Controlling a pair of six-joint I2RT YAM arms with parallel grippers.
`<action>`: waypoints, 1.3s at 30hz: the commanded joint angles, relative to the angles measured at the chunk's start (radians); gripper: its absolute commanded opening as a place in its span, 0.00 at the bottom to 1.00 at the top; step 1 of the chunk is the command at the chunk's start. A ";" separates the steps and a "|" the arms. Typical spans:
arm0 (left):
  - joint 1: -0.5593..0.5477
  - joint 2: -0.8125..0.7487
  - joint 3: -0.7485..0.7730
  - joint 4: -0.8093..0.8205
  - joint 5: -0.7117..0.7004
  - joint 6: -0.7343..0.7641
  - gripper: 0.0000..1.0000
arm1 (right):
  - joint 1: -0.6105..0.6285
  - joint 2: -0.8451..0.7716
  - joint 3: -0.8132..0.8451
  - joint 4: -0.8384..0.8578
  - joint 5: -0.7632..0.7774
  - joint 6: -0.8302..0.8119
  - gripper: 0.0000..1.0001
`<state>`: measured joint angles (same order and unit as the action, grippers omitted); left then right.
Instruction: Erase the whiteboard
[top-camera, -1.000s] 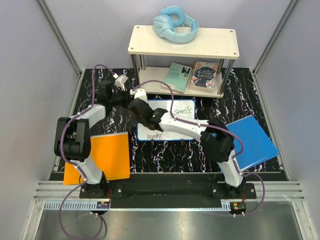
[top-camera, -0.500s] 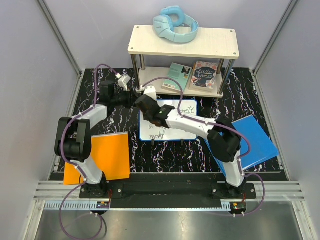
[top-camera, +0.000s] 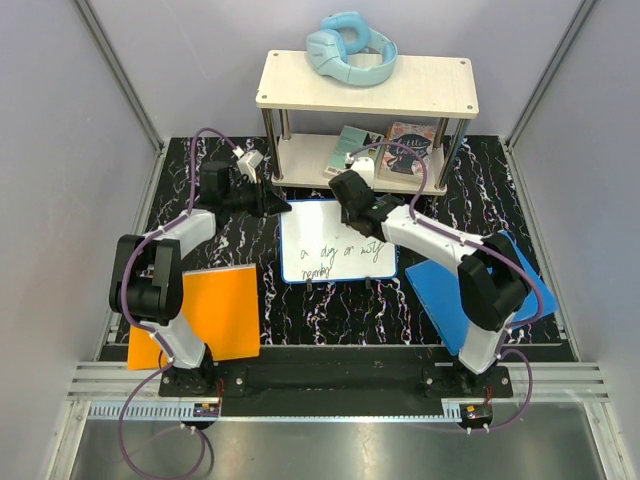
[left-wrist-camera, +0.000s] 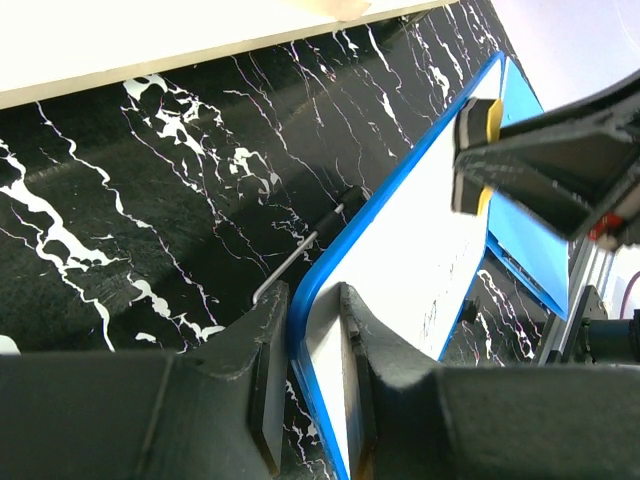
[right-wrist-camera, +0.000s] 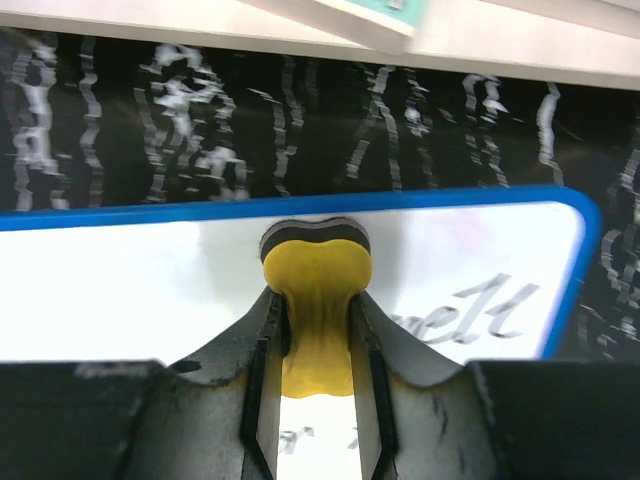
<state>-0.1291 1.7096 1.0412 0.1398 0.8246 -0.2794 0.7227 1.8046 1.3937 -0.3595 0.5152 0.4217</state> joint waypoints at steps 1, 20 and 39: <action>-0.012 -0.022 0.006 -0.048 -0.042 0.065 0.00 | -0.066 -0.046 -0.082 -0.114 0.078 -0.040 0.00; -0.023 -0.021 0.017 -0.075 -0.058 0.086 0.00 | -0.207 -0.130 -0.111 0.008 -0.208 -0.184 0.00; -0.053 -0.027 0.023 -0.111 -0.084 0.121 0.00 | -0.074 -0.007 -0.030 0.083 -0.325 -0.192 0.00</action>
<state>-0.1448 1.6905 1.0534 0.0631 0.8070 -0.2348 0.6209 1.7477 1.3178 -0.3397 0.2100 0.2085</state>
